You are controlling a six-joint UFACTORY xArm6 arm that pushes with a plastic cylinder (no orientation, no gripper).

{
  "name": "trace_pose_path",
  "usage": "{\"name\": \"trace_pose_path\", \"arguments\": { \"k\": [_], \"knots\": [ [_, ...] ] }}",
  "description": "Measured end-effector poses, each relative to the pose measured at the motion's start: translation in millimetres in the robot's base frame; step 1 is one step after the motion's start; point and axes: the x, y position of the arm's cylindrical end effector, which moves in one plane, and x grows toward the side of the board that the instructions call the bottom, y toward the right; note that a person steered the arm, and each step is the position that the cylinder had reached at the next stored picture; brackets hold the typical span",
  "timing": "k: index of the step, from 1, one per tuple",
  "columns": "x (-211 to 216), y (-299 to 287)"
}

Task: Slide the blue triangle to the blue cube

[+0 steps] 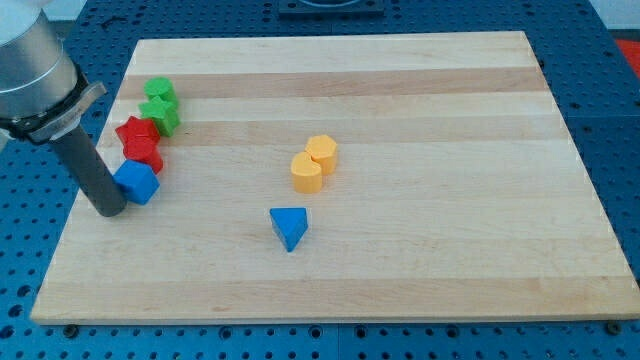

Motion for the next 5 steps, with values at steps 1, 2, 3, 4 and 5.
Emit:
{"name": "trace_pose_path", "arguments": {
  "k": [1,2,3,4,5],
  "knots": [
    [16.8,17.4],
    [15.9,55.7],
    [15.1,101.7],
    [15.1,152.5],
    [15.1,223.6]
  ]
}}
